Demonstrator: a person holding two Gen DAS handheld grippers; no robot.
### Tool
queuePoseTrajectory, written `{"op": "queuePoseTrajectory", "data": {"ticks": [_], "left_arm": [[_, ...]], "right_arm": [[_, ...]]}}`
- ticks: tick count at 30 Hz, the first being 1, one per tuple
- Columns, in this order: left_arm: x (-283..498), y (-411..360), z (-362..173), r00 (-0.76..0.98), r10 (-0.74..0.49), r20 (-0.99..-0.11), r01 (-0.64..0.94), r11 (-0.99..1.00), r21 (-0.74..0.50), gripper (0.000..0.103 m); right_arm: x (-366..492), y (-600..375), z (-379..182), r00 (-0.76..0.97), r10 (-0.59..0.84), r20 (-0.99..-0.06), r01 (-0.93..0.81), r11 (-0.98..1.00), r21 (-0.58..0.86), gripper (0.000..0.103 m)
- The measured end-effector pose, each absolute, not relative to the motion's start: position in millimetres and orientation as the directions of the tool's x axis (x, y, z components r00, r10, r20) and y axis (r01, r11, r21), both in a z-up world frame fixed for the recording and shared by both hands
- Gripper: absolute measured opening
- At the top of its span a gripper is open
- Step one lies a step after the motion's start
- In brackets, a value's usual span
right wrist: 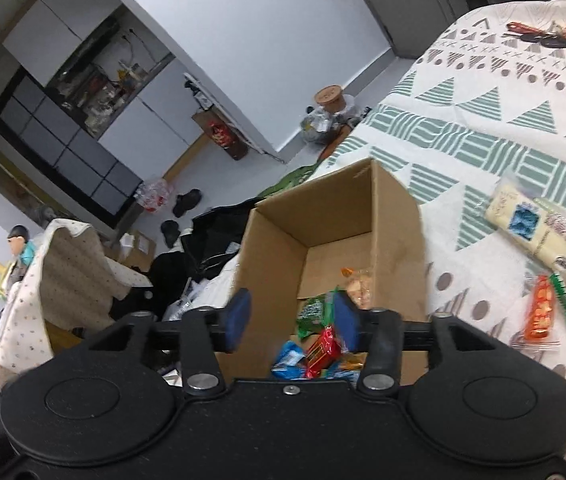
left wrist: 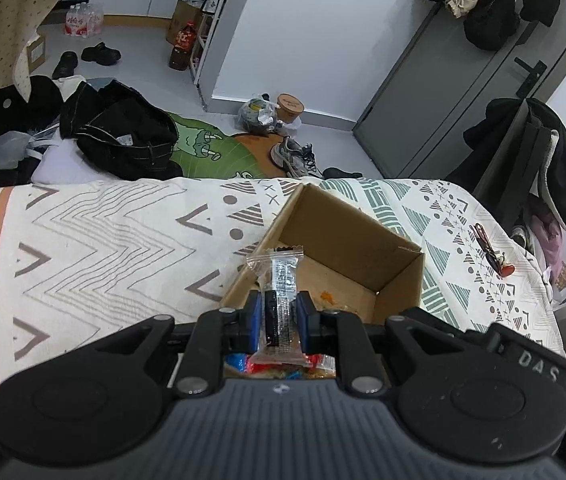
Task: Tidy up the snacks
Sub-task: 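Drop the clear snack into the box with the left gripper while the right gripper drops the red bar there, then withdraw both grippers from the box back toward the remaining snacks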
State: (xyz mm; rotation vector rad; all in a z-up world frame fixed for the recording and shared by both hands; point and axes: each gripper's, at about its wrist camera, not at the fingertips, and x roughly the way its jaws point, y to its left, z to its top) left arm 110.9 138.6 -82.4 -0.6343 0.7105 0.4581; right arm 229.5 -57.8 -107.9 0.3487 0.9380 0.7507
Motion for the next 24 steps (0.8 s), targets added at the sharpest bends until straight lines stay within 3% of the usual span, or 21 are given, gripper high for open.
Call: {"op": "queuePoseTrajectory", "data": {"ticks": [6,9,14,22,24], "left_arm": [[123.3,130.4,-87.2,0.671,0.136,-0.729,-0.555,0.744,-0.372,0.018],[131.6,119.0,-88.4,0.671,0.132,-0.73,-0.53,0.773,-0.347,0.024],[137.8,102.0,-89.3,0.647,0.16,-0.745,-0.535,0.792,-0.294,0.047],[136.7,83.0,-84.6,0.636,0.213,-0.742,-0.557,0.792,-0.25,0.073],[137.1,76.9,-84.3,0.639,0.214,-0.739,-0.554,0.794,-0.249,0.077]], "right_arm": [[232.7,-72.5,-106.6,0.404,0.663,-0.63,-0.373,0.749,0.548,0.057],[233.7,-82.5,-104.3,0.414,0.652,-0.634,-0.35,0.758,0.55,0.06],[234.9,-98.6,-95.2,0.446,0.629,-0.636,-0.336,0.777,0.533,0.067],[242.9,-131.3,-90.8,0.481,0.556,-0.678,-0.263,0.829,0.493,0.076],[242.3,-140.7,-89.0,0.489,0.55,-0.677,-0.259,0.833,0.489,0.082]]}}
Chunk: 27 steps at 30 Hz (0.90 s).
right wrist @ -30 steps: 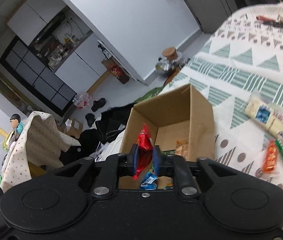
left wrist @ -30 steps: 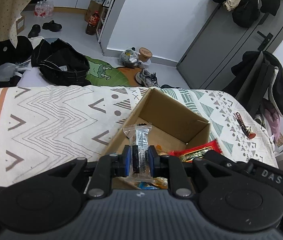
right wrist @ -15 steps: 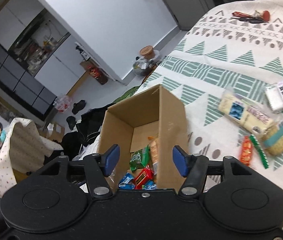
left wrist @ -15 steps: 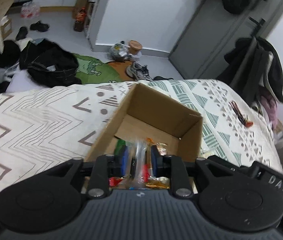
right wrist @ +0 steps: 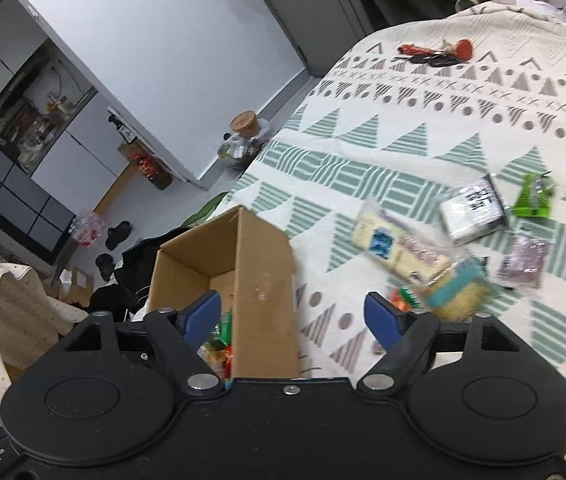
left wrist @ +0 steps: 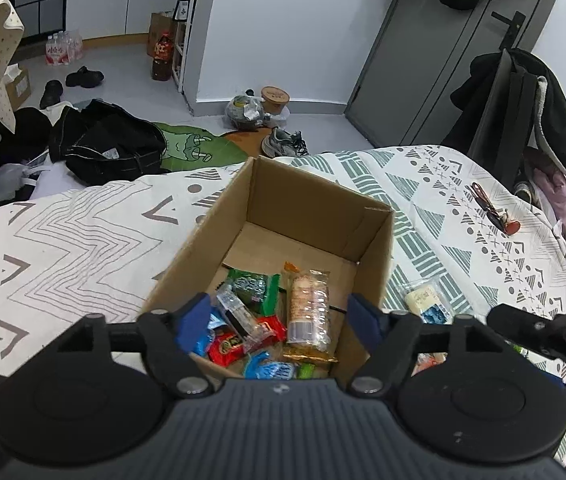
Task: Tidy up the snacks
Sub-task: 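Withdraw both grippers from the box back toward the remaining snacks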
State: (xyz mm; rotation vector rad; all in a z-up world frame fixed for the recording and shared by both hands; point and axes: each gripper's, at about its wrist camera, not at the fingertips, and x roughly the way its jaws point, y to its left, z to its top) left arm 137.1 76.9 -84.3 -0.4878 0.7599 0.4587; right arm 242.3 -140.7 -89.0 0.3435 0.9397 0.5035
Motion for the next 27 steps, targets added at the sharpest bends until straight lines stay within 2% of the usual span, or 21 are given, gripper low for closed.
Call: {"op": "queuePoseTrajectory", "data": {"ticks": [12,27], "left_arm": [[144.2,31.0,-74.8,0.648,0.174,-0.741,-0.501,0.831,-0.243,0.085],[155.7,-11.4,-59.9,0.673,0.142,-0.726,-0.431,0.873,-0.228,0.086]], "right_arm": [[239.8,-194.3,-69.2,0.557,0.531,-0.639,-0.231,0.837,0.495,0.102],[237.2,-245.0,-57.5,0.587,0.498,-0.638,-0.193,0.852,0.487,0.103]]}}
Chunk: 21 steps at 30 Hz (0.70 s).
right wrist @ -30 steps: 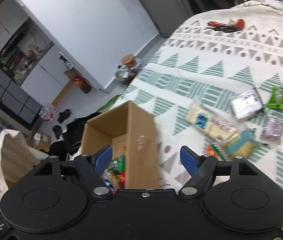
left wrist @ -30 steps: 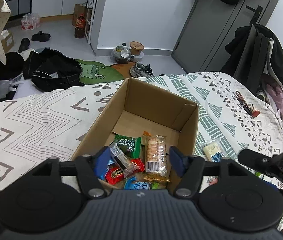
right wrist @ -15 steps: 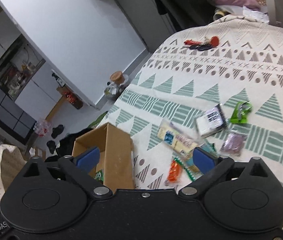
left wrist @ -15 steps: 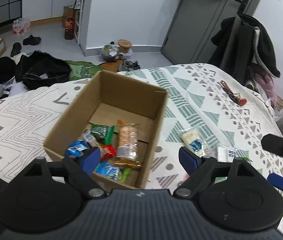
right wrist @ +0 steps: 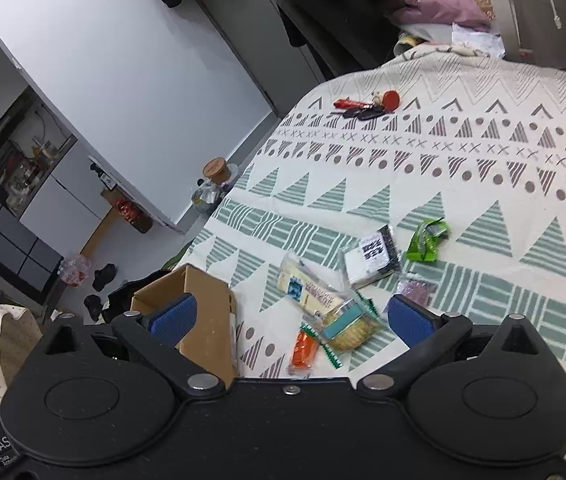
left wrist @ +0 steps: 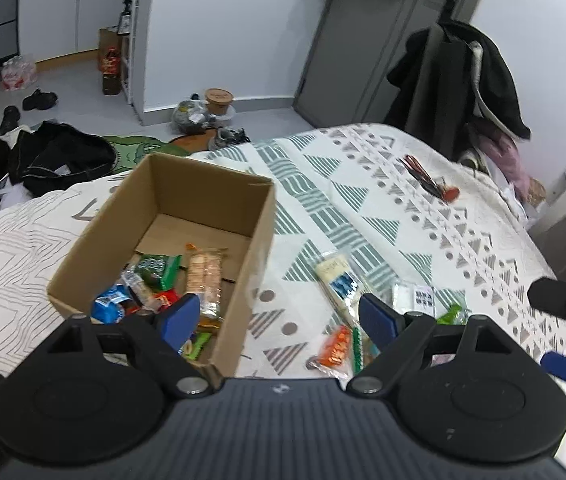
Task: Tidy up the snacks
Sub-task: 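Withdraw both grippers from the box back toward the remaining snacks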
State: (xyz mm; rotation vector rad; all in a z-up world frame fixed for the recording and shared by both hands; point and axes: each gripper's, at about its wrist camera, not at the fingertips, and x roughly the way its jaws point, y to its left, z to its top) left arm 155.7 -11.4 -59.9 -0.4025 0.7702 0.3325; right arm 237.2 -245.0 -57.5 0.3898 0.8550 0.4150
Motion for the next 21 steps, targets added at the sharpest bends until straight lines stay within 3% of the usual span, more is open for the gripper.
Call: {"op": "queuePoseTrajectory", "data": {"ticks": [15,21], "left_arm": [[177.2,-40.2,-70.1,0.678,0.094,-0.729,-0.387,0.889,-0.245,0.085],[186.6,-41.9,-89.0,0.674,0.053,-0.737,-0.373,0.886,-0.277,0.073]], "right_arm": [[253.3,-285.5,-72.9,0.609,0.453,-0.651,-0.044,0.839,0.543,0.102],[261.7,-285.7,-91.6,0.578,0.462,-0.672,0.002,0.823,0.568,0.099]]}}
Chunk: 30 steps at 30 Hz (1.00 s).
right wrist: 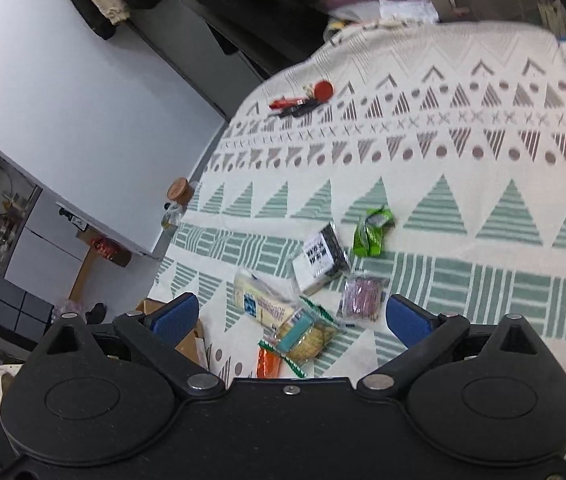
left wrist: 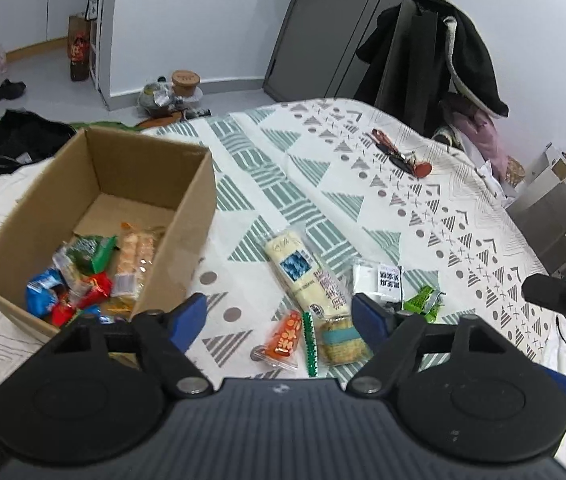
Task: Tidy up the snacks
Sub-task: 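Withdraw both grippers from the box back toward the remaining snacks, then grasp the orange dotted snack with the left gripper while the right gripper grasps the teal-banded cracker pack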
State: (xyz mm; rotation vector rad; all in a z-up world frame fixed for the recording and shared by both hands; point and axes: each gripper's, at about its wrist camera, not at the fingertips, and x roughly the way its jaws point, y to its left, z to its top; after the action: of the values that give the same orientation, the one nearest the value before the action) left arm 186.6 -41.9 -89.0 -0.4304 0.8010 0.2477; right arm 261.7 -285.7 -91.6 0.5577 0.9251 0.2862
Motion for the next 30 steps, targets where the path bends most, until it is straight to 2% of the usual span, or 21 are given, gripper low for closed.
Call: {"op": "queuePoseTrajectory", "data": {"ticks": [2,8,16,25,30], "left_arm": [[192.9,-42.7,-97.0,0.662,0.037,-0.749,-0.364,0.889,-0.278,0.064],[210.0,-41.8,-121.2,0.643,-0.01,-0.766,-0.345,0.889,-0.301,0.054],[227.3,-40.0,-156.9,0.597,-0.072,-0.799,-0.344,0.877,-0.336,0.043],[241.7,-32.1,-187.4,0.56,-0.127,-0.819,-0.336,0.869,-0.364,0.04],[241.9,-34.2,-191.3,0.558,-0.127,-0.82,-0.319,0.879,-0.354,0.04]], "right_arm": [[265.3,-284.0,-100.7,0.557,0.468,-0.686,0.024,0.816,0.577,0.095],[276.6,-274.6,-127.2,0.491,0.498,-0.714,0.076,0.792,0.606,0.085],[295.0,-256.6,-149.0,0.436,0.512,-0.74,0.107,0.787,0.608,0.084],[316.1,-237.9,-170.5,0.372,0.522,-0.767,0.145,0.784,0.604,0.081],[326.6,-224.0,-184.8,0.332,0.506,-0.796,0.159,0.802,0.576,0.075]]}}
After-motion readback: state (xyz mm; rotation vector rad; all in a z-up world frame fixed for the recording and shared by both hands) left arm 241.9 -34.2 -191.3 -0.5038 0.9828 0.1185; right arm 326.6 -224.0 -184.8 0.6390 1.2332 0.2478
